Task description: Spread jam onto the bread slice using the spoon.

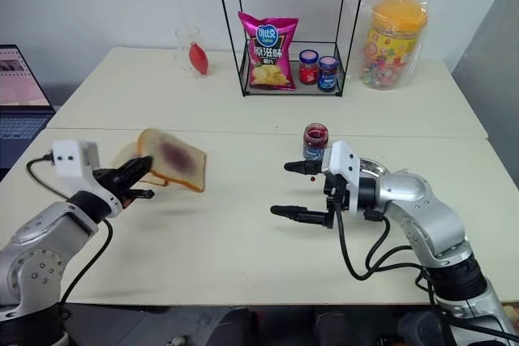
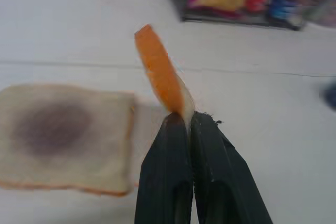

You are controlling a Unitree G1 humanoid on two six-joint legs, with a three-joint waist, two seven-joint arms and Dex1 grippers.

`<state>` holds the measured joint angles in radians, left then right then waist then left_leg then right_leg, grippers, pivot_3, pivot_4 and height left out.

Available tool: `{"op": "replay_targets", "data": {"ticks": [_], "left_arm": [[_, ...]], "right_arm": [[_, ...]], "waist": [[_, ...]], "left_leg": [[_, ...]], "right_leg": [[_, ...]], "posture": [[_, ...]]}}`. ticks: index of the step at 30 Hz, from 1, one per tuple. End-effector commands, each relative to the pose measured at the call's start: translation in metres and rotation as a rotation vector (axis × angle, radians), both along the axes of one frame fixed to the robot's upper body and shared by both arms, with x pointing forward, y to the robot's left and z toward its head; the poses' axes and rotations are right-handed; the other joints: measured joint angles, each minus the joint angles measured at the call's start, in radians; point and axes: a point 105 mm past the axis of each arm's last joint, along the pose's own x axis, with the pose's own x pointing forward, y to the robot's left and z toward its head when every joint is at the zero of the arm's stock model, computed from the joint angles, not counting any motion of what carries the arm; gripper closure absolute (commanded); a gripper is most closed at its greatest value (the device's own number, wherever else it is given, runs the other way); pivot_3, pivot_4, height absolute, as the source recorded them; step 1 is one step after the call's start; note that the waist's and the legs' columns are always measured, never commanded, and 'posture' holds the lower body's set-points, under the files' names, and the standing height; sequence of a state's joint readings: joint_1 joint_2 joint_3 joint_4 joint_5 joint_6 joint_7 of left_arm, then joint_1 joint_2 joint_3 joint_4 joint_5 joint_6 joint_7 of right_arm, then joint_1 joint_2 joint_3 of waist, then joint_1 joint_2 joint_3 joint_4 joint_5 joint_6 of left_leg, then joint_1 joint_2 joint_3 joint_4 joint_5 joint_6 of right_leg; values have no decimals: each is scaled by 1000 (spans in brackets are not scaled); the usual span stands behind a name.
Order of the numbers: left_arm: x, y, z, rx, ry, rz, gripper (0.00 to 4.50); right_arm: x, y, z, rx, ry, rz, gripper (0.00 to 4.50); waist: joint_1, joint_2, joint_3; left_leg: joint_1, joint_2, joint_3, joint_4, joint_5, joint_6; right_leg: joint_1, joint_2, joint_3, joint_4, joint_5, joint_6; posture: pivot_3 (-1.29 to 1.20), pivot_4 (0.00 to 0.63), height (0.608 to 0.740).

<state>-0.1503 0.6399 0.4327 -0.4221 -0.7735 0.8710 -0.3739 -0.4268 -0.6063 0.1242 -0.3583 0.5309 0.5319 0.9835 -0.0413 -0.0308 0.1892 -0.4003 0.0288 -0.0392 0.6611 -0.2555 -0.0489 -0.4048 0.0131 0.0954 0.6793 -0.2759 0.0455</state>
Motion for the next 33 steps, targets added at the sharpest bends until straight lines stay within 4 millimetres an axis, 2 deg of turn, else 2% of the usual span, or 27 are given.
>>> {"op": "replay_targets", "data": {"ticks": [1, 3, 6, 10, 12, 16, 20, 25, 33], "left_arm": [[-20, -52, 23, -45, 7, -380, 4474], [-27, -65, 26, -71, 40, -496, 4474], [-27, -82, 29, -92, 83, -617, 4474], [-29, -99, 15, -75, 192, -775, 4474], [-22, -104, -3, -40, 240, -809, 4474], [3, -107, -57, 173, 295, -858, 4474], [27, -104, -88, 350, 274, -887, 4474], [58, -102, -84, 428, 179, -844, 4474], [75, -105, -78, 520, 82, -847, 4474]], "right_arm": [[-8, -16, 12, -3, -16, 2, 0], [-12, -22, 13, -18, 0, 0, 0], [-20, -36, 13, -52, 30, -8, 0], [-34, -48, 12, -100, 58, 8, 0], [-39, -51, 9, -127, 68, 8, 0], [-46, -53, 5, -151, 82, -2, 0], [-53, -57, 0, -187, 85, -16, 0], [-55, -60, -2, -183, 78, -52, 0], [-60, -59, -6, -177, 87, -64, 0]], "waist": [[1, 0, 0], [0, 0, 1], [0, 0, 1], [0, 0, 1], [-4, 0, 1], [-4, 0, 1], [0, 0, 1], [10, 0, 1], [10, 0, 1]], "left_leg": [[0, 0, 0, 0, 0, 0], [0, 0, 0, 0, 0, 0], [0, 0, 0, -1, 0, 0], [0, 0, 0, 0, 0, 0], [0, 0, 1, 0, 0, 0], [1, 0, 0, 0, 0, 0], [0, 0, 1, 0, 0, 0], [-1, 0, 1, 0, 0, 1], [-1, 0, 1, 2, 1, 1]], "right_leg": [[0, 0, 0, 0, 0, 0], [0, 0, 0, 0, -1, 1], [-1, 1, 0, 0, -1, 1], [-1, 1, 0, 0, -1, 1], [0, 1, 0, 0, -1, 1], [0, 2, 0, 0, -1, 1], [0, 2, 0, 0, -1, 1], [-1, 2, 1, -1, -1, 1], [0, 2, 1, 0, 1, 4]], "posture": [[0, 150, 740], [0, 150, 740], [0, 150, 740], [0, 150, 740], [0, 150, 740], [0, 150, 740], [0, 150, 740], [0, 150, 740], [0, 150, 740]]}}
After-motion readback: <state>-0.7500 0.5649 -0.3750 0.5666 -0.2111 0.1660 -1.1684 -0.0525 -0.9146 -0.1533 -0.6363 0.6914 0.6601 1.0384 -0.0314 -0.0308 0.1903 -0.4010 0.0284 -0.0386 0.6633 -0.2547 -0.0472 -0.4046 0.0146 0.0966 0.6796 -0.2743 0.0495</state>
